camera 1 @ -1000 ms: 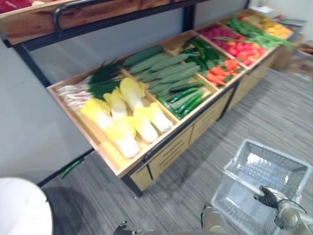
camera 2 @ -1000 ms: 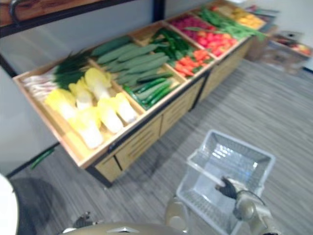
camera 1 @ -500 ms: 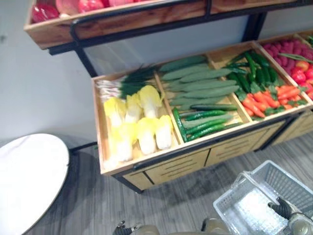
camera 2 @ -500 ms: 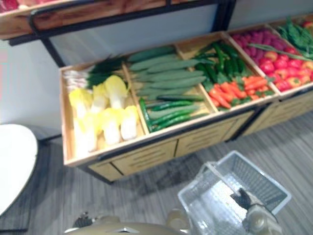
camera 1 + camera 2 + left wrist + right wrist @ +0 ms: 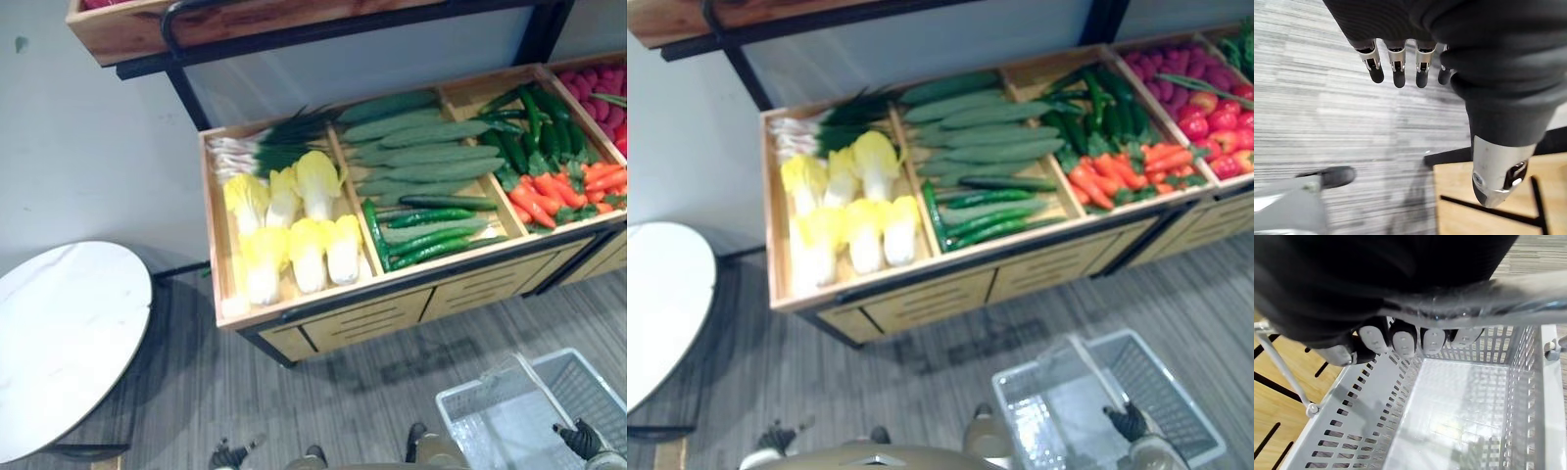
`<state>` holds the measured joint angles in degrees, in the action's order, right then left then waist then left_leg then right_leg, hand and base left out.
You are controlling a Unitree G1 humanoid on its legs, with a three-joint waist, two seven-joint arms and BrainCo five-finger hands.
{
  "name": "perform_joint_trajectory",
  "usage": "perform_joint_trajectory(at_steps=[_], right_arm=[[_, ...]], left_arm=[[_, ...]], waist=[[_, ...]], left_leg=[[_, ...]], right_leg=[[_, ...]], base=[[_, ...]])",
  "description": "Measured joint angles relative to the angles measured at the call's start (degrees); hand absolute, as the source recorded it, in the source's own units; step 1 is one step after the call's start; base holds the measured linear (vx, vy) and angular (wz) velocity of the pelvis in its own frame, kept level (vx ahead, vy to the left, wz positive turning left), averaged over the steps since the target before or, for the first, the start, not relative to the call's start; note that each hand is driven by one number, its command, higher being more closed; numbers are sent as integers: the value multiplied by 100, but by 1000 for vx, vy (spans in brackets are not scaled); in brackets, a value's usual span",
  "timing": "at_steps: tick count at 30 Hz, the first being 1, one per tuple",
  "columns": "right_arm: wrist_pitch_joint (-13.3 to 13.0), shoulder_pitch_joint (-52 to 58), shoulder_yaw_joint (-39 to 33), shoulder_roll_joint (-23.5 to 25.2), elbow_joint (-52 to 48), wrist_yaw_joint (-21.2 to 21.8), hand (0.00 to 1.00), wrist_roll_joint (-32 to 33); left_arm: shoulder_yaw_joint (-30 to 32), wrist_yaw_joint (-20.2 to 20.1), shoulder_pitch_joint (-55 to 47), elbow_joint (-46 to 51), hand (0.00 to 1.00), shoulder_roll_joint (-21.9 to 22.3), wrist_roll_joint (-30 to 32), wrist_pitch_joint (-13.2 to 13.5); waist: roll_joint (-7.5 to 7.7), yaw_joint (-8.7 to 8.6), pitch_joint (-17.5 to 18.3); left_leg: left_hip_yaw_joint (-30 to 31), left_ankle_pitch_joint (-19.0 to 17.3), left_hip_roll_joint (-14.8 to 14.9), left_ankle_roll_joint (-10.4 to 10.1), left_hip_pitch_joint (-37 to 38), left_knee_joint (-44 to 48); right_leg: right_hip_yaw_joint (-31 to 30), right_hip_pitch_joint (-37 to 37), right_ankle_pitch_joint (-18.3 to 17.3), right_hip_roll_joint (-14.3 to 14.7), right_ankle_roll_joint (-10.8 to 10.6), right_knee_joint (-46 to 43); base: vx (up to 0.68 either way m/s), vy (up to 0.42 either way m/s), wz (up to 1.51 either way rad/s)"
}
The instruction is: Pick vegetable in the basket
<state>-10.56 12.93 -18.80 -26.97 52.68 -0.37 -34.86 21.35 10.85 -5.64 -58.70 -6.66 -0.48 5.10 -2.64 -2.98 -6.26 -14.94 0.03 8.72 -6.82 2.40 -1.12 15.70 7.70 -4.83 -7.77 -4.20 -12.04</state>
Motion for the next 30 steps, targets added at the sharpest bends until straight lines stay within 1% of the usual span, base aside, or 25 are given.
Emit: perform_joint_trajectory(at_steps=[2, 3, 4, 6, 8, 9, 10, 12, 14, 16, 19, 22, 24, 26, 28, 29, 30], right_arm=[[36, 9, -113, 96, 84, -49, 100, 0], [46, 13, -114, 144, 167, -52, 100, 0], [48, 39, -114, 169, 185, -52, 100, 4], [48, 92, -118, 241, 185, -121, 100, 8], [46, 145, -117, 288, 184, -189, 100, 37], [43, 198, -116, 299, 184, -199, 100, 128], [43, 213, -118, 297, 184, -214, 100, 132], [44, 214, -118, 297, 184, -229, 100, 132], [34, 153, -93, 298, 184, -230, 100, 122], [6, 121, -84, 297, 183, -247, 100, 115], [-22, -28, -19, 296, 152, -300, 100, 109], [-22, -69, 169, 291, 18, -318, 100, 105], [-26, -164, 374, 273, -129, -322, 100, 99], [-28, -198, 447, 270, -242, -327, 100, 94], [-29, -309, 559, 250, -318, -346, 100, 96], [-30, -379, 605, 238, -328, -348, 100, 96], [-29, -558, 740, 225, -363, -369, 100, 96]], left_arm=[[46, 298, 74, 565, 0, 14, -331, 117], [66, 494, 73, 1124, 0, 14, -413, 195], [60, 639, 58, 1581, 0, 19, -456, 252], [33, 1004, -4, 2637, 0, 38, -352, 456], [-35, 1211, -12, 3141, 0, 56, -243, 585], [-108, 1341, -5, 3435, 0, 78, -101, 659], [-142, 1431, 11, 3627, 0, 99, -31, 703], [-137, 1577, 117, 3771, 0, 130, -10, 706], [-150, 1778, 232, 4017, 0, 146, 214, 711], [-201, 1870, 367, 4108, 0, 147, 372, 710], [-206, 1971, 572, 4105, 0, 146, 397, 681], [-185, 2053, 739, 4091, 0, 132, 395, 649], [-181, 2123, 975, 3905, 0, 6, 394, 561], [-153, 2174, 1221, 3691, 0, -63, 396, 532], [-48, 2261, 1581, 3428, 0, -113, 397, 470], [-28, 2288, 1728, 3242, 0, -174, 397, 451], [-4, 2313, 1912, 2947, 0, -339, 395, 408]], waist=[[-3, 6, 1], [-43, 10, 27], [-7, 13, 7], [-14, 6, 13], [8, 0, 0], [-40, 0, 30], [-40, -10, 43], [-82, -10, 69], [-94, -7, 76], [-87, -10, 72], [-58, -24, 53], [-12, -145, 23], [44, -157, -26], [67, -165, -87], [47, -215, -221], [147, -261, -306], [142, -293, -375]], left_leg=[[7, -47, 4, 14, 1, -62], [6, -59, 1, 11, -11, -76], [7, -65, -4, 16, -28, -76], [2, -83, -16, 30, -49, -74], [-2, -94, -18, 43, -59, -68], [1, -97, -21, 48, -74, -67], [2, -100, -20, 53, -98, -69], [-13, -101, -15, 54, -106, -70], [-62, -102, 15, 53, -92, -73], [-69, -103, 35, 51, -88, -77], [-199, -118, 56, 40, -88, -78], [-240, -138, 70, 31, -72, -78], [-453, -172, 87, 12, -40, -77], [-518, -175, 92, 9, -88, -76], [-540, -172, 88, 11, -155, -64], [-566, -170, 90, 13, -211, -59], [-675, -165, 90, 15, -258, -53]], right_leg=[[-2, 8, 71, 26, -3, 66], [-20, 6, 122, 39, -6, 130], [-32, 2, 146, 46, -30, 187], [-52, -17, 204, 57, -16, 297], [-59, -21, 227, 59, -28, 330], [-58, -21, 257, 60, -16, 350], [-64, -11, 264, 70, -16, 381], [-89, 3, 294, 93, -26, 390], [-172, 21, 327, 152, 6, 397], [-205, 33, 330, 185, 12, 404], [-335, 119, 364, 239, 57, 408], [-378, 130, 366, 268, 60, 416], [-581, 225, 411, 328, 79, 438], [-665, 285, 490, 361, 89, 525], [-699, 336, 566, 371, 91, 614], [-727, 423, 592, 378, 86, 630], [-837, 532, 675, 410, 108, 671]], base=[[-53, 41, -3], [-60, 37, -4], [-66, 36, -6], [-44, 23, -5], [0, 0, 0], [0, 0, 0], [0, 0, 0], [45, -4, -5], [63, -16, -15], [52, -23, -13], [33, -20, -21], [12, -12, -14], [-1, -5, -44], [-15, -5, -31], [-20, -4, -13], [-7, -11, -28], [-7, -19, -33]])
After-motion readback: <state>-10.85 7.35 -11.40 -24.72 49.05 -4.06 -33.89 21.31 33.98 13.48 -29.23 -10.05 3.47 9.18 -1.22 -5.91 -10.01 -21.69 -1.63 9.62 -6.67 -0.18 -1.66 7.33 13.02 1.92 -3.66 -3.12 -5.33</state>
